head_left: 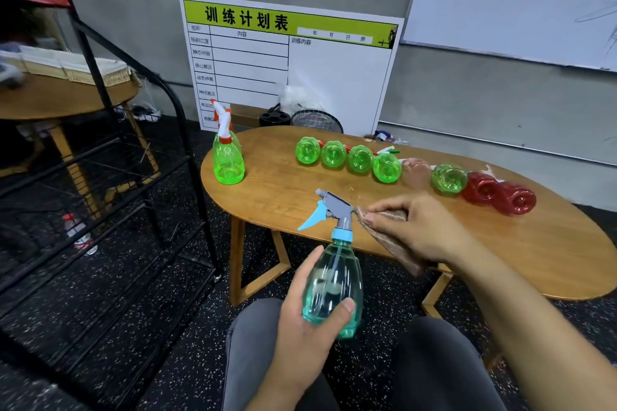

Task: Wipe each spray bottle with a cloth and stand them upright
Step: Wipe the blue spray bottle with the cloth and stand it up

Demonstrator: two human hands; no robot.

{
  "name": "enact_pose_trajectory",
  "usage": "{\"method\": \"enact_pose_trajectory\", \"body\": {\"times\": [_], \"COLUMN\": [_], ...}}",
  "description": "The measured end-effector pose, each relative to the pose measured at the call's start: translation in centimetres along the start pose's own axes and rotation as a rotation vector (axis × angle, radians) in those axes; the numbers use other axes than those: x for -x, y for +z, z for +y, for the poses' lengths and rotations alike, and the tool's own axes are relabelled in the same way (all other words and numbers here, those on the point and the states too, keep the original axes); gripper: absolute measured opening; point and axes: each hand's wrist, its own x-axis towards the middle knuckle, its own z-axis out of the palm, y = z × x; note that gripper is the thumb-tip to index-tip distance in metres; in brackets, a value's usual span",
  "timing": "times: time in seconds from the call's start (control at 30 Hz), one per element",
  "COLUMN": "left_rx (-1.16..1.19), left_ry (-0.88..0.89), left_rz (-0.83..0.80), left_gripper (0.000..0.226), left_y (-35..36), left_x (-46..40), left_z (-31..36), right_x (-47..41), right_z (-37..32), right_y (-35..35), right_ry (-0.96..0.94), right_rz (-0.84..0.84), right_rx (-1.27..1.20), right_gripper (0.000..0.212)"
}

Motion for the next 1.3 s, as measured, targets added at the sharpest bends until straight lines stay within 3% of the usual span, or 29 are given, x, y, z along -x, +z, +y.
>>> {"method": "enact_pose_trajectory", "body": {"times": [0.07,0.17,0.23,0.43,0.57,0.67,0.77,0.9,1.03,1.3], "left_rx": [-0.024,-0.070,-0.085,-0.108,-0.096,-0.090,-0.077,-0.027,-0.017,0.043], "left_ry": [-0.011,0.009,0.010,0.018,0.021,0.018,0.021,0.018,-0.002,-0.053], "left_rz": [-0.004,-0.012,-0.027,-0.031,-0.027,-0.020,0.037,0.066,0.056,-0.028], "left_gripper": [0.080,0.081,0.082,0.081,0.082,0.081,0.082,0.074,0.065,0.080], "left_y": [0.2,0.1,0.3,0.4,0.2,0.2,0.1,0.0,-0.2,-0.1], "left_x": [-0.1,-0.1,0.0,0.0,-0.2,-0.2,-0.3,-0.3,-0.4,-0.4], "left_z": [-0.1,-0.2,-0.1,0.1,-0.1,-0.2,-0.3,0.4,1.3,0.6], "right_x": [0.1,-0.2,-0.5,-1.0,-1.4,-1.3,-0.3,2.5,4.8,6.4], "right_z": [0.0,-1.0,-1.9,-3.6,-3.5,-3.4,-3.0,-1.0,1.3,2.0], "right_y": [-0.8,-0.1,0.7,2.4,2.4,2.9,3.6,5.9,9.4,12.2], "right_ry": [0.002,-0.152,-0.275,-0.362,-0.352,-0.329,-0.341,-0.184,-0.052,0.017], "right_rz": [0.030,0.337,0.409,0.266,0.375,0.310,0.351,0.484,0.532,0.458], "right_rx": [0.050,-0.018,-0.010,0.158,0.097,0.111,-0.205,-0.737,-0.878,-1.057], "right_gripper": [0.020,0.025,0.031,0.046,0.046,0.043,0.027,0.021,0.023,0.024]}}
